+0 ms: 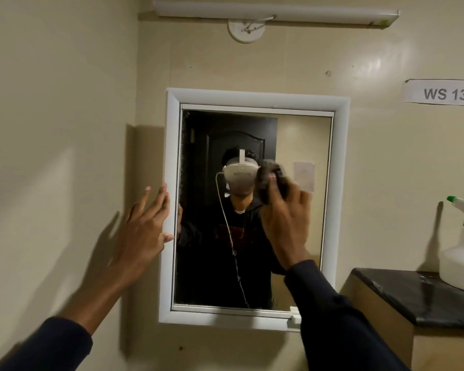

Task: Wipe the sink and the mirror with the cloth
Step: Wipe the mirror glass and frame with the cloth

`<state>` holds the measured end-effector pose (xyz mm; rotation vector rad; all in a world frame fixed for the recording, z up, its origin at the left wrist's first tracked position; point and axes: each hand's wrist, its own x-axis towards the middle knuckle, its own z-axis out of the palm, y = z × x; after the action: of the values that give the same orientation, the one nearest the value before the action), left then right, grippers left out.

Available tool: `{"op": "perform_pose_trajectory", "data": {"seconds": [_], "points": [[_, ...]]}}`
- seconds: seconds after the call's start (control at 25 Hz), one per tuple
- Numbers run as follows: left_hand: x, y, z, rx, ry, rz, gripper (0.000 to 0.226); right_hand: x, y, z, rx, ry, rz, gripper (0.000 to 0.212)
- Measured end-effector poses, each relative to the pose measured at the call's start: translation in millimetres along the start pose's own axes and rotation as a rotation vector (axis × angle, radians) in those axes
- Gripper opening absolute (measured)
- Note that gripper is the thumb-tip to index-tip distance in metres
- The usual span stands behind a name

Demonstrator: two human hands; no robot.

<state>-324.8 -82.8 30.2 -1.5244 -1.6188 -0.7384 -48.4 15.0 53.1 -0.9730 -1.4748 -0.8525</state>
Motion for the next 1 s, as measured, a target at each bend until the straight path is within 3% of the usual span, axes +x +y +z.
{"op": "perform_pose_trajectory", "data": {"seconds": [0.16, 0.32, 0.4, 0.52, 0.68, 0.88, 1.0], "points": [[0.7, 1.0, -0.6, 0.022, 0.001, -0.006, 0.098, -8.6, 40.2, -21.1, 0.02, 0.097, 0.331, 0.032], [-0.6, -1.2, 1.8, 0.021, 0.0, 0.007, 0.099, -7.0, -6.6, -11.7, 0.12, 0.103, 0.53, 0.038], [-0.2, -2.4, 0.7, 0.014, -0.002, 0.016, 0.099, -9.4, -42.0, 3.4, 0.101, 0.049, 0.393, 0.038], [-1.1, -3.8, -1.2, -0.007, -0.015, 0.032, 0.097, -18.5, -107.8, 20.0, 0.107, -0.037, 0.149, 0.059], [-2.9, -4.2, -3.1, -0.055, -0.022, 0.034, 0.089, -35.0, -174.2, 32.6, 0.149, -0.109, -0.117, 0.055], [-3.2, -3.7, -5.4, -0.024, -0.021, 0.031, 0.082, -36.1, -143.9, 30.6, 0.141, -0.107, -0.274, 0.05], [-2.0, -2.0, -5.9, -0.022, -0.043, -0.001, 0.092, -39.4, -87.1, 22.1, 0.082, -0.091, -0.17, 0.053]]}}
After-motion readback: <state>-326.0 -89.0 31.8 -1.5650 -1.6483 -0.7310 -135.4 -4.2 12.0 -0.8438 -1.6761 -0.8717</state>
